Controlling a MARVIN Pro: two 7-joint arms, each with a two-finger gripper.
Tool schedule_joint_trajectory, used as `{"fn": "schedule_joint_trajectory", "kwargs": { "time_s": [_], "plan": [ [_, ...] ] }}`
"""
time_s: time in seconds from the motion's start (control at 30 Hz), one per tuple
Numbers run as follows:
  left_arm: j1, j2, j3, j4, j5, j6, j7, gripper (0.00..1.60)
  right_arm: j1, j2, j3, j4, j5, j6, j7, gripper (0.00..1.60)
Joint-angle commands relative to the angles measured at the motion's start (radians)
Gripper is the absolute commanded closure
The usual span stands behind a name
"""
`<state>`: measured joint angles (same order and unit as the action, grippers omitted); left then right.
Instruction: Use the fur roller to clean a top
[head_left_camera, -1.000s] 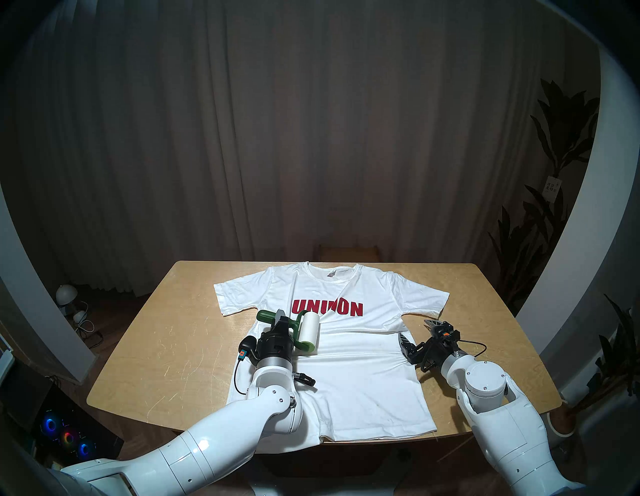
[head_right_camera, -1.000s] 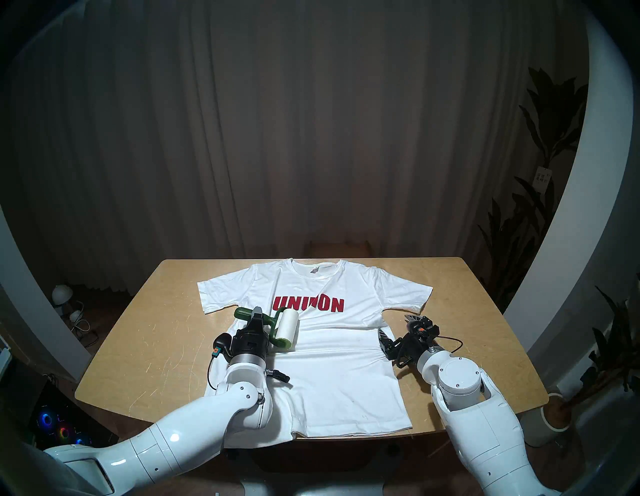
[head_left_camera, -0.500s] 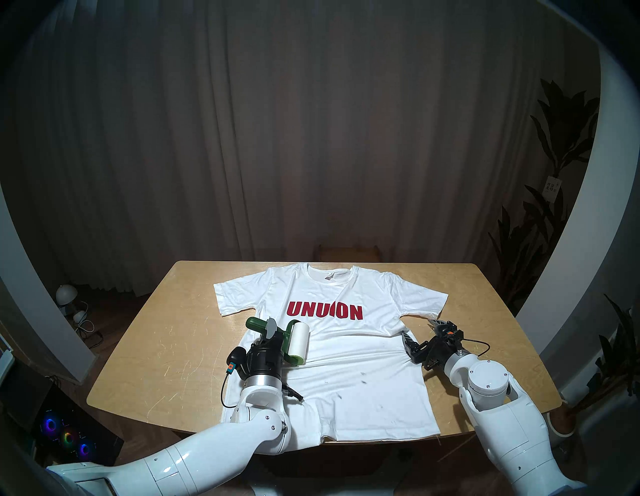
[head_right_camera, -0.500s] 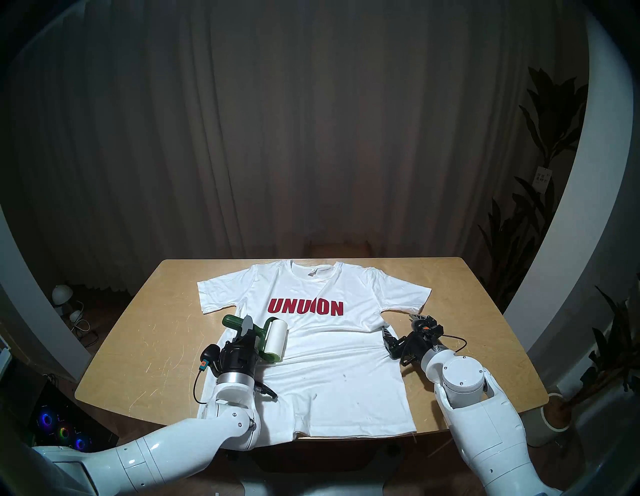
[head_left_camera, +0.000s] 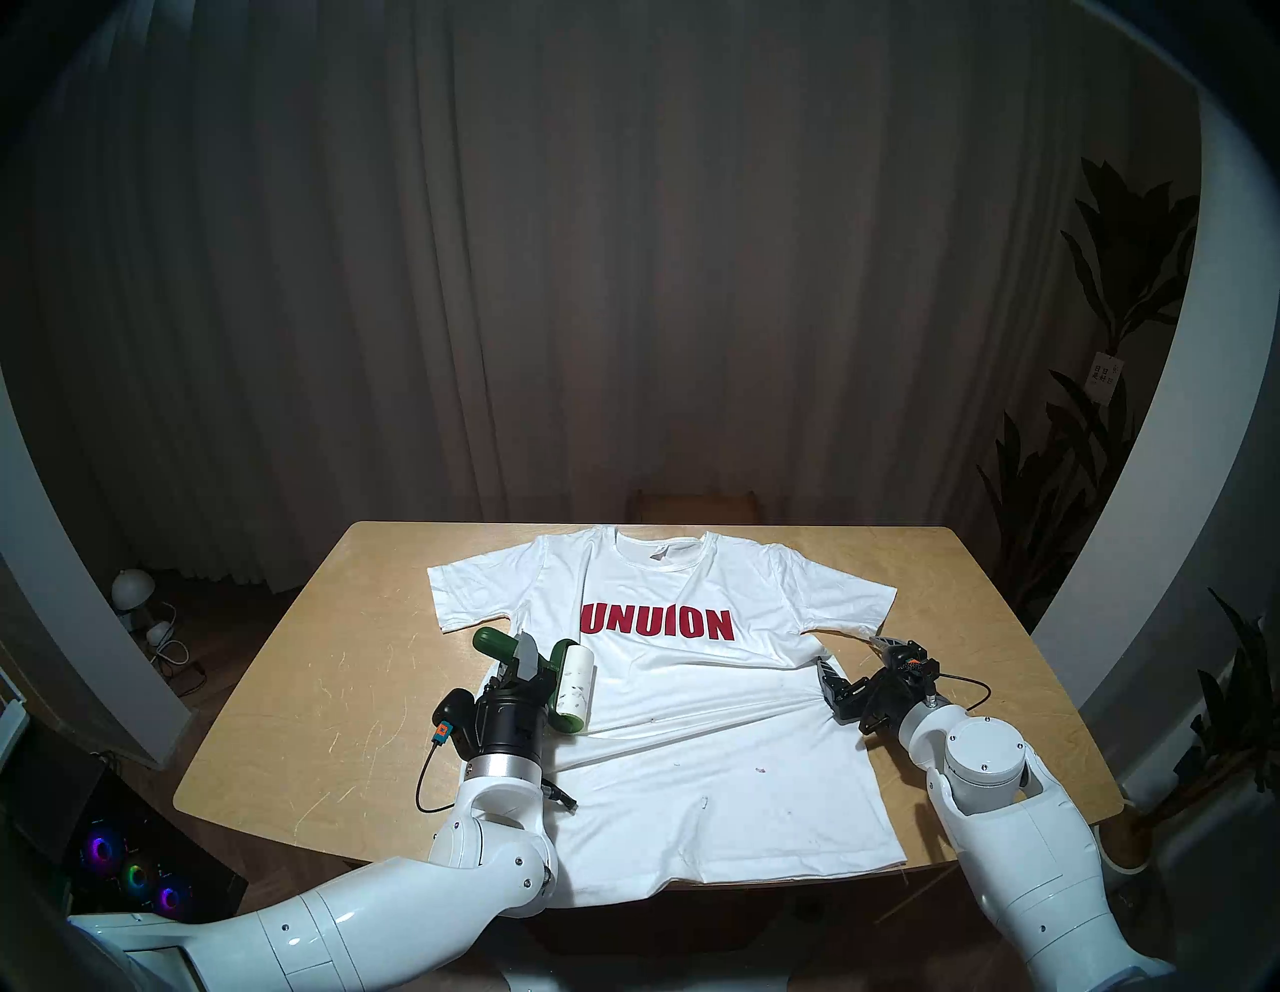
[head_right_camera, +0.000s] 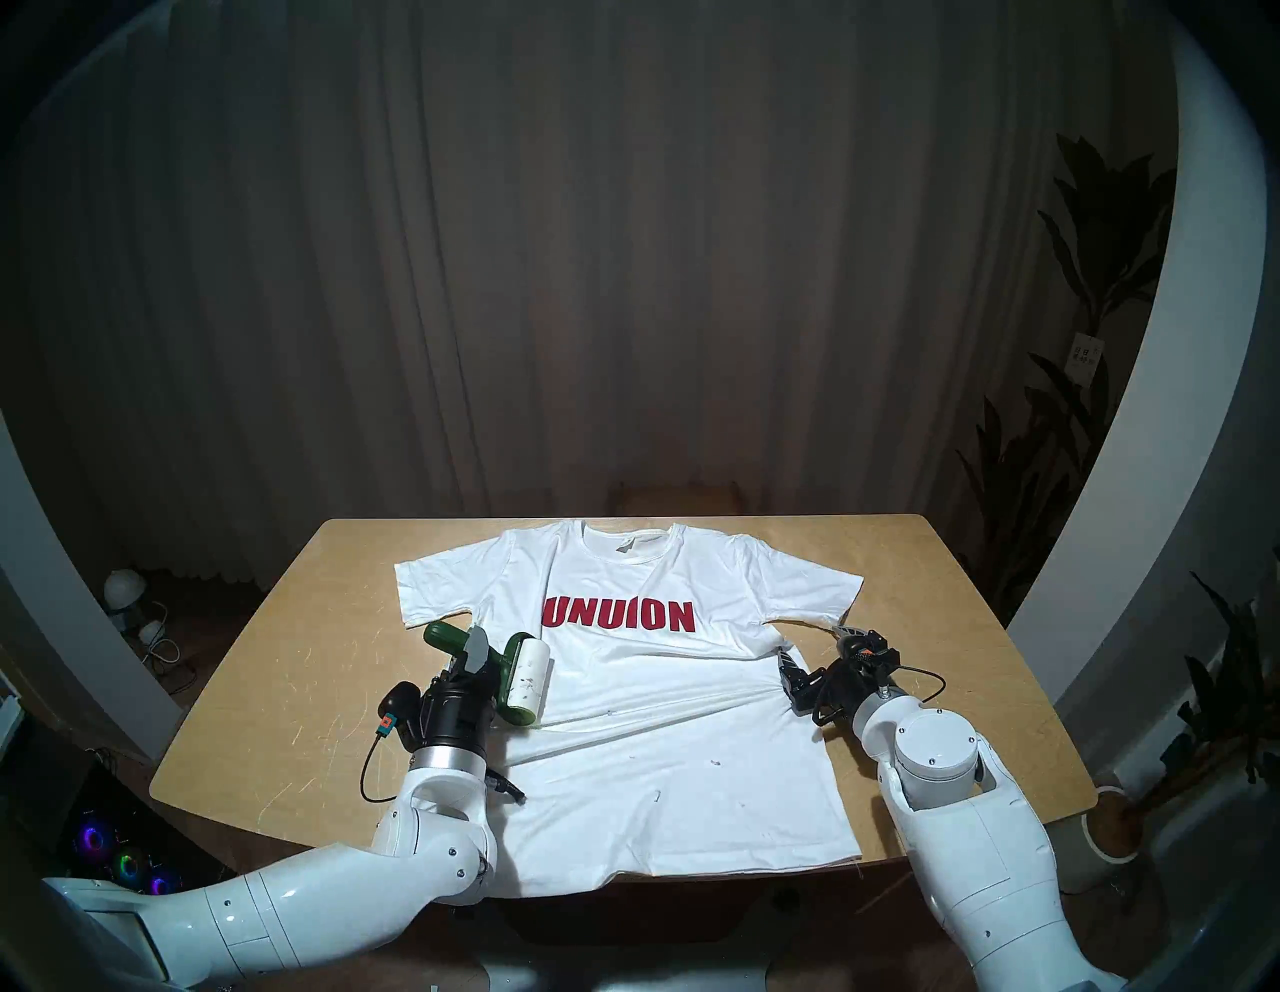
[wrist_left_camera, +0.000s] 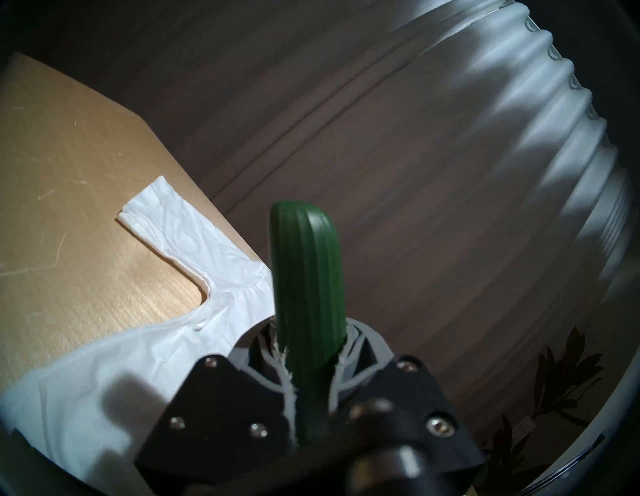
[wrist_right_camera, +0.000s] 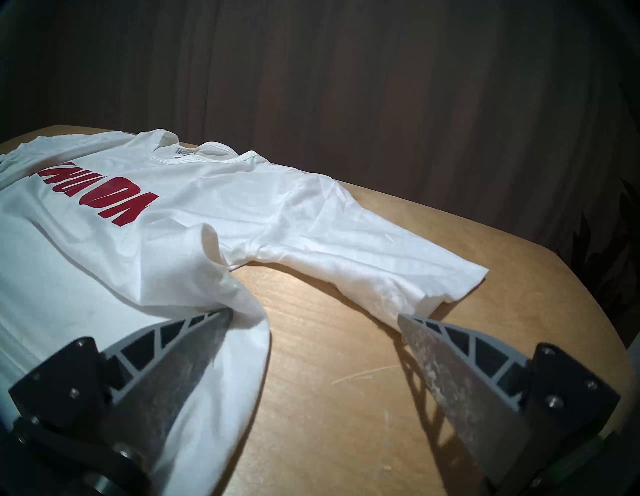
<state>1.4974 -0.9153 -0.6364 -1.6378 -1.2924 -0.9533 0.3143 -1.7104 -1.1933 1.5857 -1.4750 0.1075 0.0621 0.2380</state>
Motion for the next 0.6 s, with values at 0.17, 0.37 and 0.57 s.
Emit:
{"fn": "schedule_joint_trajectory", "kwargs": {
  "time_s": [0.17,0.37,0.57],
  "plan": [
    [0.016,0.042,-0.012,-0.062,0.210,-0.007,0.200,1.60,-0.026,-0.001,0.000,0.064,-0.005,0.014,-0.014,0.00],
    [0.035,0.074,-0.020,-0.101,0.298,0.009,0.299,1.60,-0.027,0.001,0.002,0.075,0.002,0.006,-0.012,0.00],
    [0.061,0.120,-0.050,-0.197,0.345,0.007,0.386,1.60,-0.039,0.011,0.013,0.056,0.014,0.009,-0.008,0.00]
  ]
}}
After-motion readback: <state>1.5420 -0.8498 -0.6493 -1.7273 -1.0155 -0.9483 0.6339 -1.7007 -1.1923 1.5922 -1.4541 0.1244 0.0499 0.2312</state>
